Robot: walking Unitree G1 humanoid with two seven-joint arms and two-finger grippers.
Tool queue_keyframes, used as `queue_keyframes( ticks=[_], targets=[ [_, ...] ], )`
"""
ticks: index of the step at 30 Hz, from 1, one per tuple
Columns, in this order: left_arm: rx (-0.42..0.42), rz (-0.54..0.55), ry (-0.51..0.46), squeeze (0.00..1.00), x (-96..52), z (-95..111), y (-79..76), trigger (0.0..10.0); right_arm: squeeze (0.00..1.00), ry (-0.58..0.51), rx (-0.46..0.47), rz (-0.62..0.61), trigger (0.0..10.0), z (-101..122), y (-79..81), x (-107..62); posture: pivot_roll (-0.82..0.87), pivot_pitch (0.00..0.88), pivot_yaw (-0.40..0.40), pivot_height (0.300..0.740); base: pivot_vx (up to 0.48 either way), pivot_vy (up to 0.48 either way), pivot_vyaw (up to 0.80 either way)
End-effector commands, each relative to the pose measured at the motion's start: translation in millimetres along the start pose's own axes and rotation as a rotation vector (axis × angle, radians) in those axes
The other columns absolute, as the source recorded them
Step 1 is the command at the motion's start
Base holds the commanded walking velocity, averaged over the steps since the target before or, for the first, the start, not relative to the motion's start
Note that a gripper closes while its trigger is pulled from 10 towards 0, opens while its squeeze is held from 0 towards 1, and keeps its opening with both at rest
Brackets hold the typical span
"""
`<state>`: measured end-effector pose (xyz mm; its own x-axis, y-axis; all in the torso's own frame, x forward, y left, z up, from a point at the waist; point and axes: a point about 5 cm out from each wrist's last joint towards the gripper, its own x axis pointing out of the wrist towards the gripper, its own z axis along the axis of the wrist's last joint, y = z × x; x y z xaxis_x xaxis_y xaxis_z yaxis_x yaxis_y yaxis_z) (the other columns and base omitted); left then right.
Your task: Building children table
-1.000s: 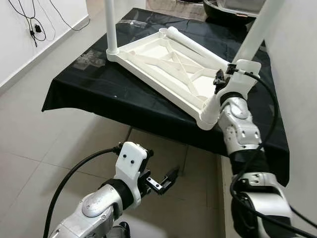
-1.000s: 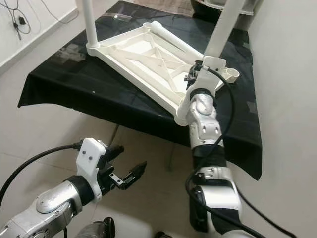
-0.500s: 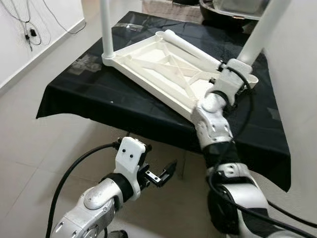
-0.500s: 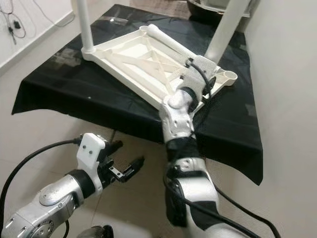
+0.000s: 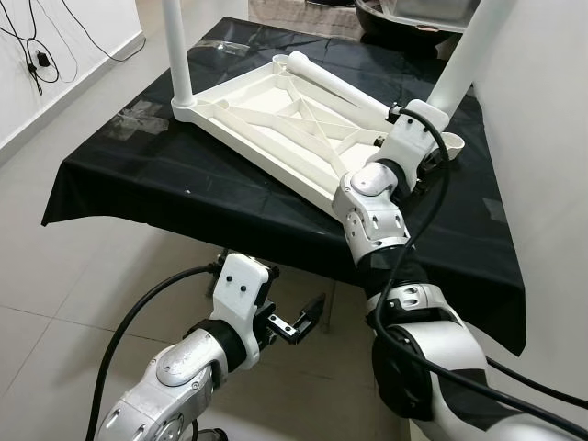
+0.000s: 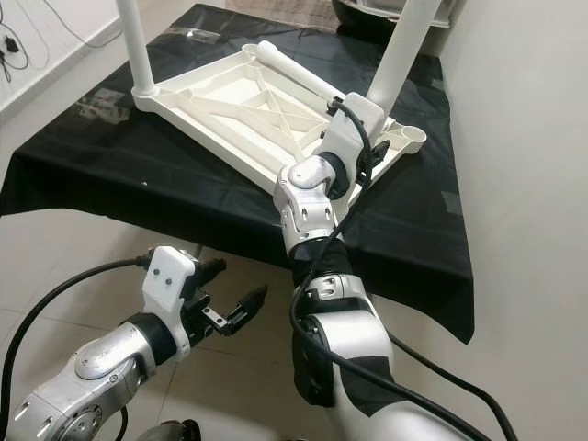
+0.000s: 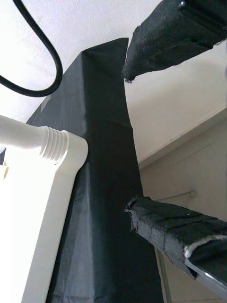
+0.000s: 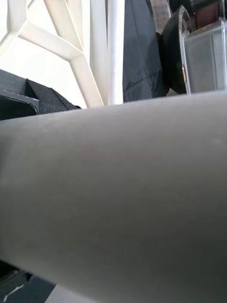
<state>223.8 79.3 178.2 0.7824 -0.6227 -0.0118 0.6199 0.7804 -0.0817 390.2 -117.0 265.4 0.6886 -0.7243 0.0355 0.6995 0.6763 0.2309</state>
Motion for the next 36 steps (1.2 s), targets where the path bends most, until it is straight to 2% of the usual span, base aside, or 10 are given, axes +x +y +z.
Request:
queue_keyframes(
  ticks=[1,5,15,16,18,19,21,22,24,36],
  targets=[
    [-0.006,-0.013,0.01,0.0,2.5,-5,-2.2,10.0,0.0,-0.013,0.034,-0.039,10.0,12,-3.6,6.4,0.17,0.111,-0.094,0.74,0.0,0.0,0.0],
    [-0.005,-0.013,0.01,0.0,2.5,-6,-2.1,10.0,0.0,-0.057,0.051,-0.037,10.0,24,-0.7,8.0,0.16,0.107,-0.092,0.74,0.0,0.0,0.0],
    [-0.006,-0.017,0.012,0.0,2.1,-8,-3.1,10.0,0.0,-0.04,0.041,-0.059,10.0,20,-4.5,13.3,0.16,0.103,-0.09,0.74,0.0,0.0,0.0],
    [-0.006,-0.019,0.012,0.0,2.2,-8,-3.4,10.0,0.0,0.004,0.019,-0.06,10.0,7,-7.6,13.9,0.16,0.101,-0.089,0.74,0.0,0.0,0.0],
    [-0.006,-0.019,0.012,0.0,2.2,-8,-3.4,10.0,0.0,0.004,0.019,-0.06,10.0,7,-7.6,13.9,0.16,0.101,-0.089,0.74,0.0,0.0,0.0],
    [-0.005,-0.02,0.011,0.0,2.2,-8,-3.6,10.0,0.0,0.04,-0.006,-0.061,10.0,-6,-10.8,13.5,0.16,0.103,-0.09,0.74,0.0,0.0,0.0],
    [-0.005,-0.02,0.011,0.0,2.2,-8,-3.6,10.0,0.0,0.04,-0.006,-0.061,10.0,-6,-10.8,13.5,0.16,0.103,-0.09,0.74,0.0,0.0,0.0],
    [-0.005,-0.02,0.011,0.0,2.2,-8,-3.7,10.0,0.0,0.075,-0.029,-0.062,10.0,-19,-13.9,11.6,0.16,0.106,-0.091,0.74,0.0,0.0,0.0],
    [-0.004,-0.02,0.009,0.0,1.9,-8,-3.8,10.0,0.0,0.092,-0.042,-0.058,10.0,-27,-15.5,9.5,0.16,0.115,-0.091,0.74,0.0,0.0,0.0],
    [-0.007,-0.022,0.016,0.0,-4.2,-7,-5.4,10.0,0.0,0.143,-0.107,-0.036,10.0,-56,-20.4,1.1,0.16,0.153,-0.087,0.74,0.0,0.0,0.0]
  ],
)
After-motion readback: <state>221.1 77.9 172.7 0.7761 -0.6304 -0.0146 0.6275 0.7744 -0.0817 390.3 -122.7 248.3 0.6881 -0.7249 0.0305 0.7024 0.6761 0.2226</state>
